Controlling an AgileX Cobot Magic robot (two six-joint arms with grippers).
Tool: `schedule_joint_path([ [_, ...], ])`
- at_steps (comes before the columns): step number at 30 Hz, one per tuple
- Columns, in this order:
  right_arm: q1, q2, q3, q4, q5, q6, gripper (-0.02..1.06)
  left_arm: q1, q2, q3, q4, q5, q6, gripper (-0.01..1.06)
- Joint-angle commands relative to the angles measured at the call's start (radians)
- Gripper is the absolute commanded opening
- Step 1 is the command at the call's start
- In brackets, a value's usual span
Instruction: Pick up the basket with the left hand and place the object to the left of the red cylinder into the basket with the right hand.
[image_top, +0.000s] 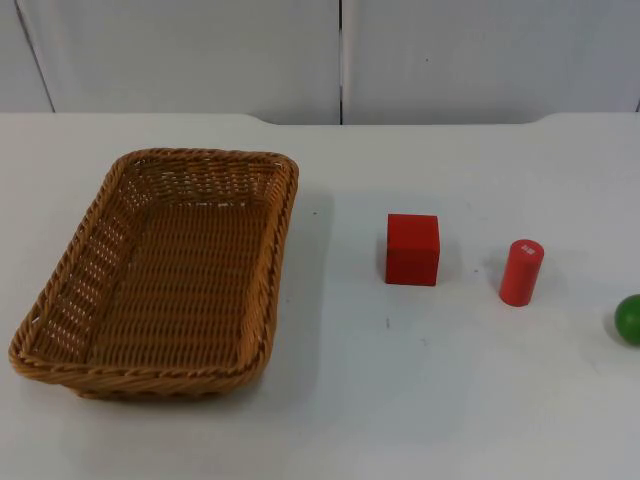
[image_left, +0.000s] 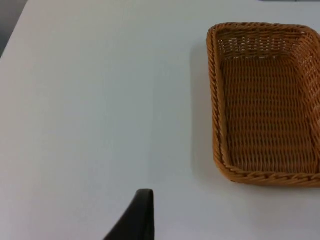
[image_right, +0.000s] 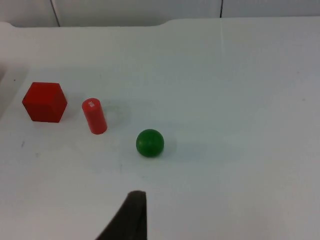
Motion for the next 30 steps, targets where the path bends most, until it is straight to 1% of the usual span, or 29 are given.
schedule_joint_path([
  [1, -0.002, -0.004, 0.008, 0.0, 0.0, -0.007, 1.05, 0.0, 0.044, -0.007, -0.035, -0.052, -0.005, 0.99],
  [3, -0.002, -0.004, 0.008, 0.0, 0.0, -0.007, 1.05, 0.0, 0.051, -0.007, -0.041, -0.059, -0.005, 0.99],
  [7, -0.002, -0.004, 0.008, 0.0, 0.0, -0.007, 1.05, 0.0, 0.132, -0.007, -0.054, -0.119, 0.022, 0.99],
  [9, -0.002, -0.004, 0.008, 0.0, 0.0, -0.007, 1.05, 0.0, 0.14, -0.007, -0.054, -0.125, 0.022, 0.99],
  [13, -0.002, -0.004, 0.008, 0.0, 0.0, -0.007, 1.05, 0.0, 0.204, -0.007, -0.077, -0.175, 0.022, 0.99],
  [17, -0.002, -0.004, 0.008, 0.0, 0.0, -0.007, 1.05, 0.0, 0.248, -0.007, -0.099, -0.195, 0.024, 0.99],
  [20, -0.002, -0.004, 0.008, 0.0, 0.0, -0.007, 1.05, 0.0, 0.283, -0.007, -0.126, -0.203, 0.051, 0.99],
  [23, -0.002, -0.004, 0.008, 0.0, 0.0, -0.007, 1.05, 0.0, 0.349, -0.007, -0.196, -0.23, 0.087, 0.99],
  [25, -0.002, -0.004, 0.008, 0.0, 0.0, -0.007, 1.05, 0.0, 0.399, -0.007, -0.264, -0.247, 0.136, 0.99],
  [27, -0.002, -0.004, 0.008, 0.0, 0.0, -0.007, 1.05, 0.0, 0.414, -0.007, -0.281, -0.25, 0.144, 0.99],
  [30, -0.002, -0.004, 0.008, 0.0, 0.0, -0.007, 1.05, 0.0, 0.516, -0.007, -0.393, -0.294, 0.244, 0.99],
])
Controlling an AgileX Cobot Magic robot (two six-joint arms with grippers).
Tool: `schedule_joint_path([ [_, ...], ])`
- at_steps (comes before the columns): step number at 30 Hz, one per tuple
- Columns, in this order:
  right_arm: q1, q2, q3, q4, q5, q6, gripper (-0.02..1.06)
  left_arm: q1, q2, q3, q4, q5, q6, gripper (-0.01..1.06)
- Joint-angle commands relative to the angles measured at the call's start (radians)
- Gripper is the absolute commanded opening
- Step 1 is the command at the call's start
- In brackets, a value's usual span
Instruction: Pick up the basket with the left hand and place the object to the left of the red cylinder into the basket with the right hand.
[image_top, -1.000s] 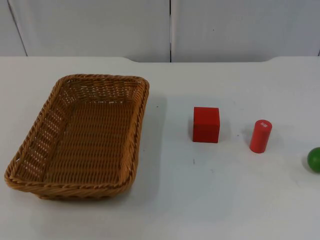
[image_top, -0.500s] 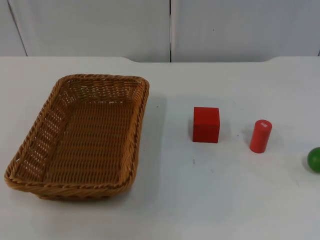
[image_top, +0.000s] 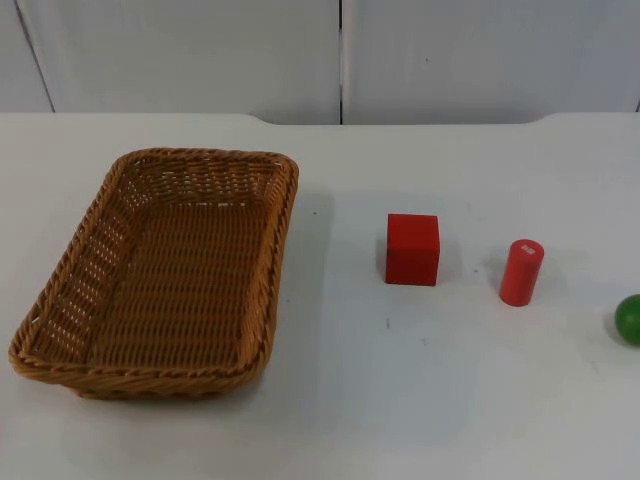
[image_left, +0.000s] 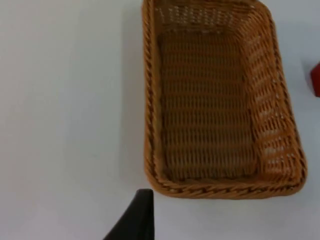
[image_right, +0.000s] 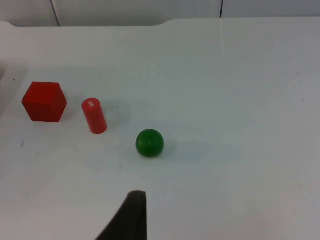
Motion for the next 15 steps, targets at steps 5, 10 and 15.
schedule_joint_path([
  [5, -0.002, -0.004, 0.008, 0.0, 0.0, -0.007, 1.05, 0.0, 0.182, -0.01, -0.223, -0.111, 0.202, 0.99],
  [10, -0.002, -0.004, 0.008, 0.0, 0.0, -0.007, 1.05, 0.0, 0.349, -0.111, -0.225, -0.092, 0.221, 0.99],
  [15, -0.002, -0.004, 0.008, 0.0, 0.0, -0.007, 1.05, 0.0, 0.48, -0.238, -0.224, -0.097, 0.261, 0.99],
])
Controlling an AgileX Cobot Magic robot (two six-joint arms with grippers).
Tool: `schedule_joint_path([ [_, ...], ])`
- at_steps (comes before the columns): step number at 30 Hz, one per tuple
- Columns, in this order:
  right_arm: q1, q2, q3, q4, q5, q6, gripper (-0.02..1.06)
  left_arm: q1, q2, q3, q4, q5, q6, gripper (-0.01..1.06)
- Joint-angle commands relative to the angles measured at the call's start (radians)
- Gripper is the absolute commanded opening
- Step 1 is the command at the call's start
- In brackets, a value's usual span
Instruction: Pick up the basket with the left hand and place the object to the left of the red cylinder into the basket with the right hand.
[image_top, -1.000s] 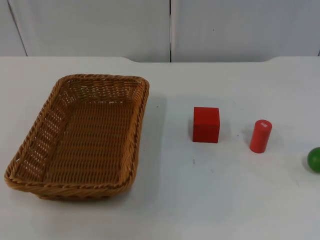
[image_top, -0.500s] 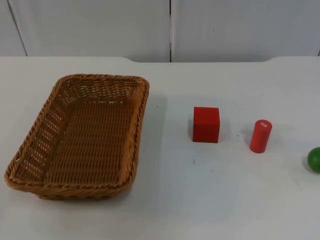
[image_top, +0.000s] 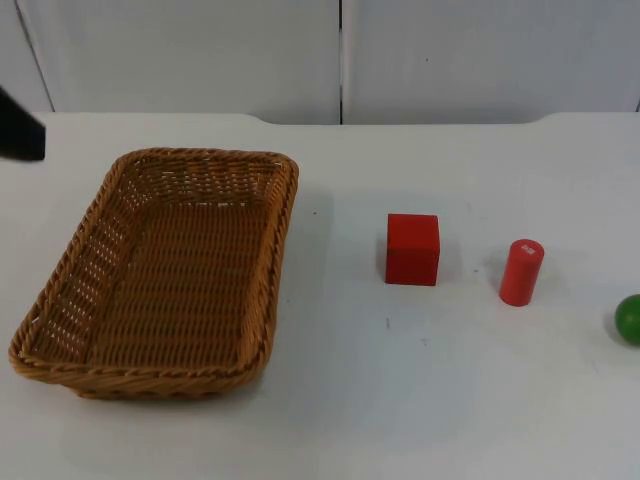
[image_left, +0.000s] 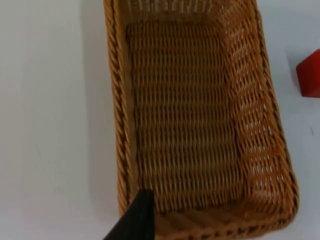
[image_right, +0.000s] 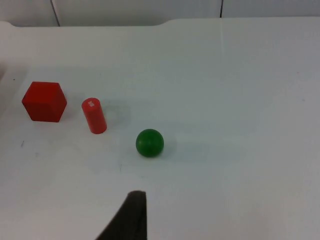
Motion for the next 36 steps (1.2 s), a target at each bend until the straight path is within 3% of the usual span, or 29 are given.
schedule_joint_path([
  [1, -0.002, -0.004, 0.008, 0.0, 0.0, -0.007, 1.05, 0.0, 0.104, -0.103, -0.011, -0.013, 0.032, 0.99],
  [17, -0.002, -0.004, 0.008, 0.0, 0.0, -0.007, 1.05, 0.0, 0.527, -0.371, 0.067, 0.0, 0.032, 0.99],
  [26, -0.002, -0.004, 0.008, 0.0, 0.0, -0.007, 1.05, 0.002, 0.646, -0.445, 0.067, 0.014, 0.028, 0.99],
  [36, -0.002, -0.004, 0.008, 0.0, 0.0, -0.007, 1.05, 0.002, 0.757, -0.526, 0.166, 0.055, -0.04, 0.99],
])
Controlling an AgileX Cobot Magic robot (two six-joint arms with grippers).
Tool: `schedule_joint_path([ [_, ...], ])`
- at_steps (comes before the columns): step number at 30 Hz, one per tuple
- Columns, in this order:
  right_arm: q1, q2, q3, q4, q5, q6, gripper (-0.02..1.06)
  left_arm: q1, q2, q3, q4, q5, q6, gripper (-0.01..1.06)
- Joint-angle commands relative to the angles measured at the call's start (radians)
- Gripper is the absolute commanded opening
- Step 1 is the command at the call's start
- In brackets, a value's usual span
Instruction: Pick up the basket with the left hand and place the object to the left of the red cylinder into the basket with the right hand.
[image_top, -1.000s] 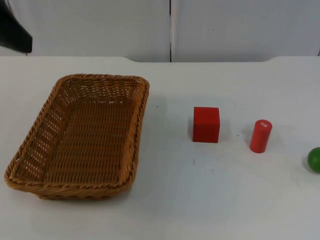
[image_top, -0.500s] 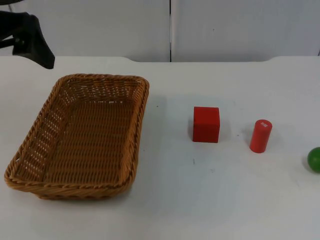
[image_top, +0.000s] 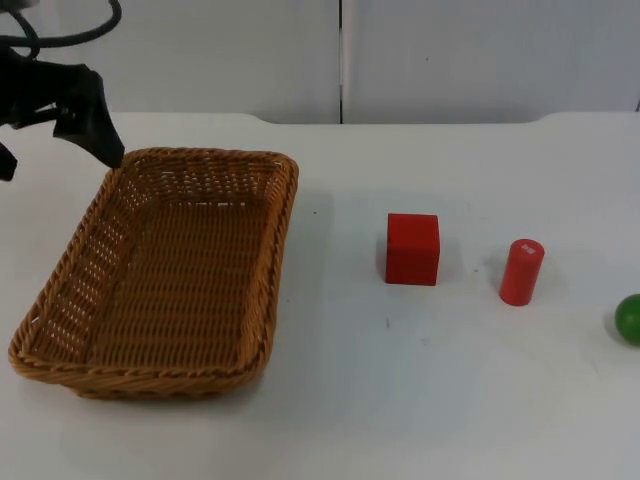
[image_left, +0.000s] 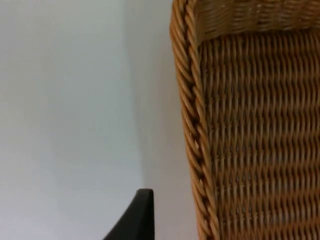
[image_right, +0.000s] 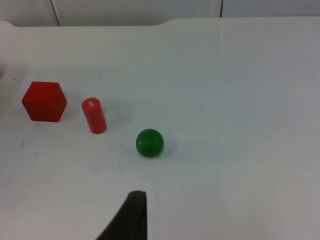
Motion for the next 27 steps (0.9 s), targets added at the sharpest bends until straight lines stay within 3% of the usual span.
schedule_joint_path([
  [1, -0.002, -0.004, 0.008, 0.0, 0.0, -0.007, 1.05, 0.002, 0.013, -0.012, 0.017, 0.015, -0.011, 0.99],
  [10, -0.002, -0.004, 0.008, 0.0, 0.0, -0.007, 1.05, 0.046, 0.092, -0.019, -0.027, 0.031, -0.018, 0.99],
  [18, -0.002, -0.004, 0.008, 0.0, 0.0, -0.007, 1.05, 0.048, 0.175, -0.099, -0.03, 0.09, 0.031, 0.97],
  [27, -0.002, -0.004, 0.008, 0.0, 0.0, -0.007, 1.05, 0.046, 0.2, -0.117, -0.03, 0.08, 0.06, 0.91],
])
